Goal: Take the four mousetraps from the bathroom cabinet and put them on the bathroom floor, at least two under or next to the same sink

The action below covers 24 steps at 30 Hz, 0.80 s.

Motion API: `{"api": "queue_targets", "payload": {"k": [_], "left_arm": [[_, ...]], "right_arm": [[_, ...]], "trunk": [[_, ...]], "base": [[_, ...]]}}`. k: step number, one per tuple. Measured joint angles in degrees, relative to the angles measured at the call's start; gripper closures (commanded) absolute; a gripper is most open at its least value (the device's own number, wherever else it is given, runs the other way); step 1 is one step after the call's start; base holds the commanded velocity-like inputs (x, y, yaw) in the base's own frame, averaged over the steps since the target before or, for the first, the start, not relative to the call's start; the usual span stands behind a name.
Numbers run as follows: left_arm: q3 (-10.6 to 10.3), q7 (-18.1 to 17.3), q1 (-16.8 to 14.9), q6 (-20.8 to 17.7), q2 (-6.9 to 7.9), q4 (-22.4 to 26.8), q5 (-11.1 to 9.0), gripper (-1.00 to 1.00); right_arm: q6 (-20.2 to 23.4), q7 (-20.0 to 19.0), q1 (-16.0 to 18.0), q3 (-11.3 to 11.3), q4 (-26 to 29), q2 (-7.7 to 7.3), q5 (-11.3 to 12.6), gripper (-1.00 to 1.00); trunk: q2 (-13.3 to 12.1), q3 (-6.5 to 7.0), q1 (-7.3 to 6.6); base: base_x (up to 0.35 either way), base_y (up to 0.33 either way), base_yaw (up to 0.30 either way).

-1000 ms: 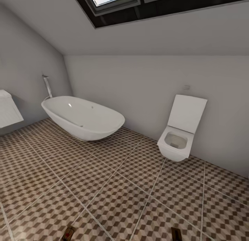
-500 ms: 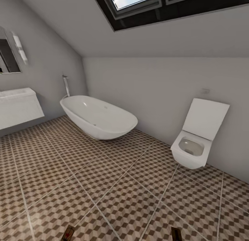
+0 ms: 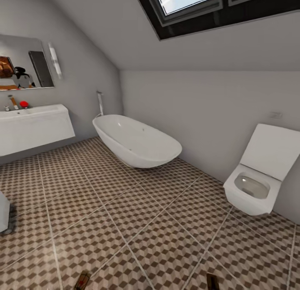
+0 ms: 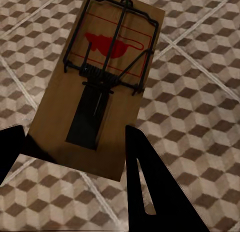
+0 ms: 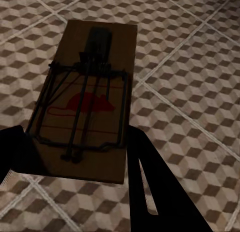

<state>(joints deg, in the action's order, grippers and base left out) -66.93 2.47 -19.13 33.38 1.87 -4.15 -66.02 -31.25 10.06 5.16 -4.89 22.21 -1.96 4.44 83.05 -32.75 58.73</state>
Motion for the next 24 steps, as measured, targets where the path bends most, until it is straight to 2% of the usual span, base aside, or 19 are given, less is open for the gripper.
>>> {"api": "queue_targets", "payload": {"k": [24], "left_arm": [[0.00,0.00,0.00,0.00,0.00,0.00,0.00,1.00]], "right_arm": [[0.00,0.00,0.00,0.00,-0.03,0.00,0.00,1.00]], "trunk": [[0.00,0.79,0.00]], "base": [[0.000,0.000,0.271]]}}
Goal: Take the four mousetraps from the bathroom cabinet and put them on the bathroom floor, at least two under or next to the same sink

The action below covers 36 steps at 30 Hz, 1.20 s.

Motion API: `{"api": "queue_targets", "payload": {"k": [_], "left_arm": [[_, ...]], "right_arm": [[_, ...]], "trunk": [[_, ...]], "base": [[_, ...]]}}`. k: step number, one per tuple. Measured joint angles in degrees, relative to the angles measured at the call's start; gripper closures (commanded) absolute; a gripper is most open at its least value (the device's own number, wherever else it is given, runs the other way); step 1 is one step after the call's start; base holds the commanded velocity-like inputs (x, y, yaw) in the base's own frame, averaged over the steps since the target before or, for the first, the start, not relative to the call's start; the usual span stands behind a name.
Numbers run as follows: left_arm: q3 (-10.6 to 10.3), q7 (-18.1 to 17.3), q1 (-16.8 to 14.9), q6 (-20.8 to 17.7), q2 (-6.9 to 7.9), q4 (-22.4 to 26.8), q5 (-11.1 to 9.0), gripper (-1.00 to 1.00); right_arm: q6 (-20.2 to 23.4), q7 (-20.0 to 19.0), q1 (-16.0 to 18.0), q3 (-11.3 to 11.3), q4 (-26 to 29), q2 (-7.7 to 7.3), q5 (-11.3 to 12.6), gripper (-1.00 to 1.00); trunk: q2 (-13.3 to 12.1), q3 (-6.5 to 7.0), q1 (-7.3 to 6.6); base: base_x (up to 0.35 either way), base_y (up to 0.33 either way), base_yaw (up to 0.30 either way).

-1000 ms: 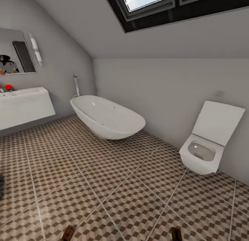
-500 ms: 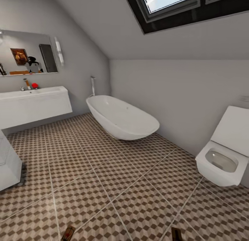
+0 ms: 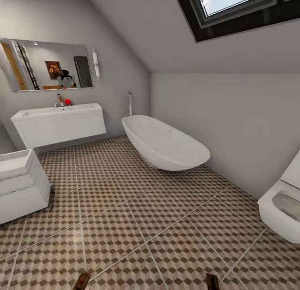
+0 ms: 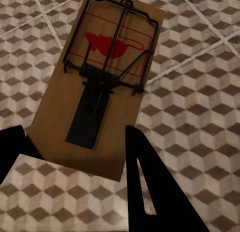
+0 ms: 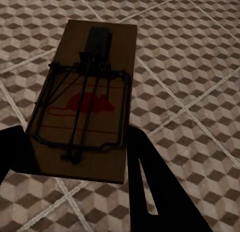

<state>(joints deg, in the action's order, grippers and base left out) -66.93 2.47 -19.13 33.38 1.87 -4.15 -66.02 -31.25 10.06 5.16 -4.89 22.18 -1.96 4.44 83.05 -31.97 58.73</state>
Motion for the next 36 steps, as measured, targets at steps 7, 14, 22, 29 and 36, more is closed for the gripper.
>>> {"api": "queue_targets", "payload": {"k": [7,14,22,29,36], "left_arm": [[0.00,0.00,0.00,0.00,0.00,0.00,0.00,1.00],[0.00,0.00,0.00,-0.02,0.00,0.00,0.00,1.00],[0.00,-0.06,0.00,-0.60,0.00,0.00,0.01,1.00],[-0.01,-0.17,0.00,-0.62,-0.04,0.00,0.02,1.00],[0.00,-0.16,0.00,-0.62,-0.02,0.00,0.01,1.00]], "right_arm": [[0.00,0.00,0.00,0.00,0.00,0.00,0.00,1.00],[0.01,0.00,0.00,0.00,-0.02,0.00,0.00,1.00],[0.00,0.00,0.00,0.05,-0.01,-0.03,0.01,1.00],[0.00,-0.01,0.00,0.09,0.01,-0.08,0.00,1.00],[0.00,-0.01,0.00,0.02,0.02,-0.01,0.00,1.00]], "trunk": [[0.00,0.23,0.00],[0.00,0.45,0.00],[0.00,0.70,0.00],[0.00,0.91,0.00],[0.00,1.13,0.00]], "base": [[0.000,0.000,0.273],[0.000,0.000,0.274],[0.000,0.000,0.276],[0.000,0.000,0.276],[0.000,0.000,0.276]]}}
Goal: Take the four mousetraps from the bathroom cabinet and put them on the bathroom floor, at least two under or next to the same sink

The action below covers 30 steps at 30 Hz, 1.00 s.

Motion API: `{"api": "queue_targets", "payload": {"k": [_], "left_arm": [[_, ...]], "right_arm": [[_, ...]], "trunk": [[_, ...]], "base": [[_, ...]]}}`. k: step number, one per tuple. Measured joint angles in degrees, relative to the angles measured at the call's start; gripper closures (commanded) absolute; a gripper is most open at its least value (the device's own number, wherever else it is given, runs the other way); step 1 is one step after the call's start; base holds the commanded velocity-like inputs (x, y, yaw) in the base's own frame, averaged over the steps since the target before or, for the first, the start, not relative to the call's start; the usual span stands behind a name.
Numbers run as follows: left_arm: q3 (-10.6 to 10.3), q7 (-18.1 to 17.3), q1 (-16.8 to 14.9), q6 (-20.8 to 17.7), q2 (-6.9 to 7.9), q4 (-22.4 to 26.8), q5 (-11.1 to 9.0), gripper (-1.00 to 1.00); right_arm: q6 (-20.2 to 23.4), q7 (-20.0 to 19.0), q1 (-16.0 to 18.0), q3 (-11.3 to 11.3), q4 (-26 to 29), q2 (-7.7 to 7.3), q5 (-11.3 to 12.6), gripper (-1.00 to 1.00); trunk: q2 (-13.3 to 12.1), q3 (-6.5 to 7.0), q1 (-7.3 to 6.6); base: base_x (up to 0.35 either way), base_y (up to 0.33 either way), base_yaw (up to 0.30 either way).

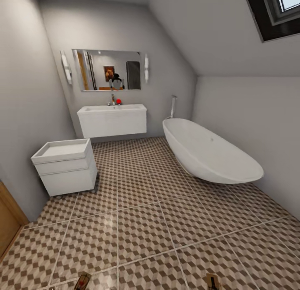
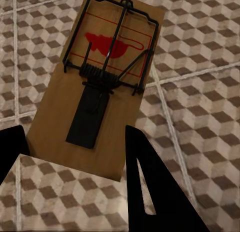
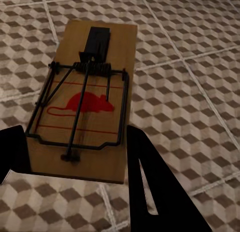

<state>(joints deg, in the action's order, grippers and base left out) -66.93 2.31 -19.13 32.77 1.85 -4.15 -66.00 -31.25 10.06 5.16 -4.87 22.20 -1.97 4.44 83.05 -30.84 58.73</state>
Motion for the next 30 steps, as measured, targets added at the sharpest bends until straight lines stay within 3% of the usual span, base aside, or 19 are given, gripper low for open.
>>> {"api": "queue_targets", "payload": {"k": [30], "left_arm": [[-0.01,0.11,0.00,0.00,-0.06,0.00,-0.01,1.00]], "right_arm": [[0.00,0.00,0.00,0.07,0.05,-0.07,0.00,1.00]], "trunk": [[0.00,1.24,0.00]], "base": [[0.000,0.000,0.260]]}}
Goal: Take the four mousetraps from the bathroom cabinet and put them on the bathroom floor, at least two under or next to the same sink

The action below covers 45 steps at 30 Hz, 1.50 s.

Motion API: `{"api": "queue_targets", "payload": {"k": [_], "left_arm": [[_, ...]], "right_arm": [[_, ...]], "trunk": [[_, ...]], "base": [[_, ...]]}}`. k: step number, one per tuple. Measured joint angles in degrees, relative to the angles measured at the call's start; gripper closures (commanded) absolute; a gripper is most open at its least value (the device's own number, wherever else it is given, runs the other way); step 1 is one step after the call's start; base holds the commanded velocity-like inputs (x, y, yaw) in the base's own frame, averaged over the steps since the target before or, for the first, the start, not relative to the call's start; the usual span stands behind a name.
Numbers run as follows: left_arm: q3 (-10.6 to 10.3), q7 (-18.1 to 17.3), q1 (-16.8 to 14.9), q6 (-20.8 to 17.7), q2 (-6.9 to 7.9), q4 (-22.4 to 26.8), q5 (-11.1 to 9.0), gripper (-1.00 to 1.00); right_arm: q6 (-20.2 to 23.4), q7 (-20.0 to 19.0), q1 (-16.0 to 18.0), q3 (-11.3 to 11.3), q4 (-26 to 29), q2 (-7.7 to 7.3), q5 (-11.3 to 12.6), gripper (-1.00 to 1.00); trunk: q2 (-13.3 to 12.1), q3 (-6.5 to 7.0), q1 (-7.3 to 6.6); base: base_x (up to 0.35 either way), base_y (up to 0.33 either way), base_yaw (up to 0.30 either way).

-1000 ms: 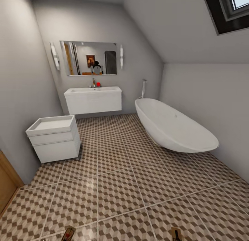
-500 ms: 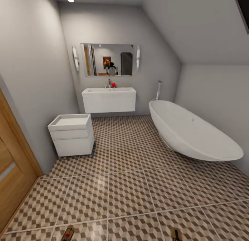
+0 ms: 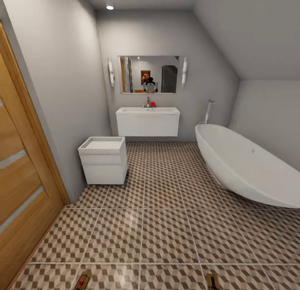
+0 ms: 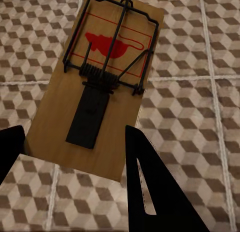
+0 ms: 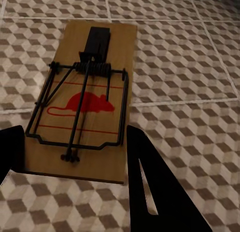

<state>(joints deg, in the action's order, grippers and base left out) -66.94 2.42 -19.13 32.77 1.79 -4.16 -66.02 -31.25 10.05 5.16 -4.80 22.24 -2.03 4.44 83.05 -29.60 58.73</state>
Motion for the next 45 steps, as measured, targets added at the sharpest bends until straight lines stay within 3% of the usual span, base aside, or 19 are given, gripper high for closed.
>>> {"api": "queue_targets", "payload": {"k": [23,32,45], "left_arm": [[-0.05,-0.06,-0.01,-0.02,-0.12,0.52,0.21,1.00],[0.00,0.01,0.01,-0.10,-2.38,1.42,0.33,1.00],[-0.08,-0.03,0.00,-0.04,-1.63,0.98,0.30,1.00]], "right_arm": [[0.03,-0.04,-0.01,-0.09,-0.12,-0.02,-0.10,1.00],[0.05,-0.07,-0.02,-0.09,-0.21,-0.02,-0.08,1.00],[0.00,-0.02,-0.02,-0.19,-0.32,0.10,-0.15,1.00]], "trunk": [[0.00,0.32,0.00],[0.00,0.32,-0.03],[0.00,0.32,-0.02]], "base": [[0.004,0.000,0.054],[0.258,-0.072,0.000],[0.210,-0.178,0.000]]}}
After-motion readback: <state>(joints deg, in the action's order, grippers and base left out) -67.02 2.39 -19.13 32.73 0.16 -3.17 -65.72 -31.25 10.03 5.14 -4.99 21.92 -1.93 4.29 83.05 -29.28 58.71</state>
